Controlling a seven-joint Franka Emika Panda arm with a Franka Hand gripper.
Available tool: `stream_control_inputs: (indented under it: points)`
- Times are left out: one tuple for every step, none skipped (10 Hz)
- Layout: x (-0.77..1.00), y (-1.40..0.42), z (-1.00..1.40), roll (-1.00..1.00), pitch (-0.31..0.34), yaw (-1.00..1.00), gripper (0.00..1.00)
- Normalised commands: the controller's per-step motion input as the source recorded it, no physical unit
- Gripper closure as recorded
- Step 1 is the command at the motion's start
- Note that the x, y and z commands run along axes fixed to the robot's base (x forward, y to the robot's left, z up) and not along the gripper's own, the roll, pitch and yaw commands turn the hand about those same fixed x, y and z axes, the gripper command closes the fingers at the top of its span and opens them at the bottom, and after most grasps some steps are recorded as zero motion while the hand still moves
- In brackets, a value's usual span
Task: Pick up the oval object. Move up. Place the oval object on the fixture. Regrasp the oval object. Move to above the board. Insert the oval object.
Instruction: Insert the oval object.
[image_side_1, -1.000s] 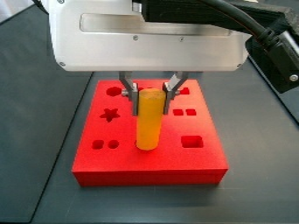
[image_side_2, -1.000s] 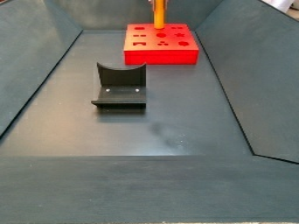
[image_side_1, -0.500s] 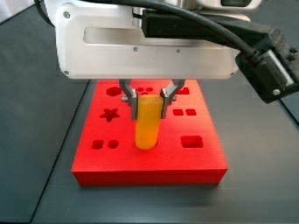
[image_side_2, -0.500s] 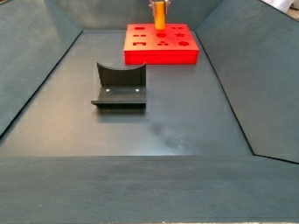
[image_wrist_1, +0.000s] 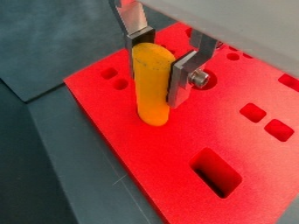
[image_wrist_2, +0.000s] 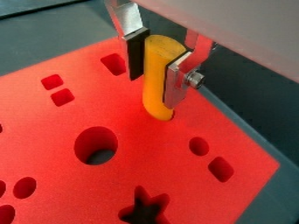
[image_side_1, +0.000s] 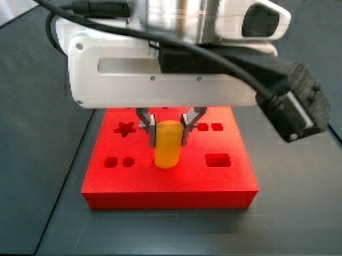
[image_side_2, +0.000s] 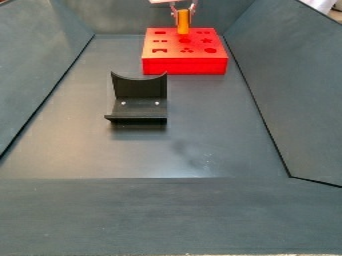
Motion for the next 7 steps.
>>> stream_control_inputs:
  points:
    - [0.14, -0.05, -0.87, 0.07, -0.17, -0.03, 1.0]
    - [0.0, 0.0, -0.81, -0.03, -0.216, -0.19, 1.0]
    - [0.0, 0.0, -0.79, -0.07, -0.193, -0.18, 1.0]
    - [0.0, 0.0, -0.81, 0.0, -0.161, -0.12, 1.0]
    - [0.0, 0.0, -0.19, 0.0, -0.049, -0.11, 1.0]
    - [0.0, 0.01, 0.0, -0.04, -0.001, 0.0, 1.0]
    - [0.0, 0.0, 0.0, 0.0, 0.0, 0.0, 1.0]
